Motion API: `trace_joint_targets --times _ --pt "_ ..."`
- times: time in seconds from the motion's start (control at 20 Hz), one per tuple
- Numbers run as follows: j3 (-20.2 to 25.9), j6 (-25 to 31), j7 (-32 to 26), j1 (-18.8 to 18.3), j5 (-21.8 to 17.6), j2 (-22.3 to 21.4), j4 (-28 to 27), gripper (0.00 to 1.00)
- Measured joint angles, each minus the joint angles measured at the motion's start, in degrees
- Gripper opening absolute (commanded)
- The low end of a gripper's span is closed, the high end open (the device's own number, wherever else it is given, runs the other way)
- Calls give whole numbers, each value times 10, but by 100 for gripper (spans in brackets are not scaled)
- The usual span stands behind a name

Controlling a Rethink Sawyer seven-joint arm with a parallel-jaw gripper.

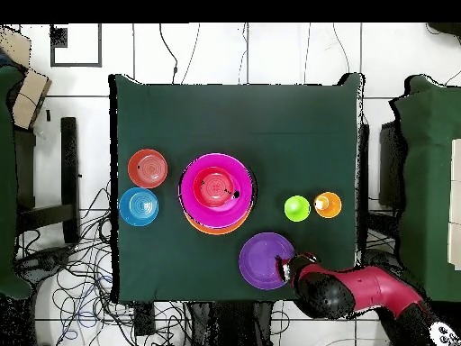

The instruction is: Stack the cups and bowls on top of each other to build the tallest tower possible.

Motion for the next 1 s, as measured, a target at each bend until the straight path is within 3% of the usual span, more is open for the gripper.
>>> trace_joint_targets --times 0.55,1.0 --pt "-20 0 0 0 10 1 -11 100" --pt "-53 -22 0 16 5 35 -42 100"
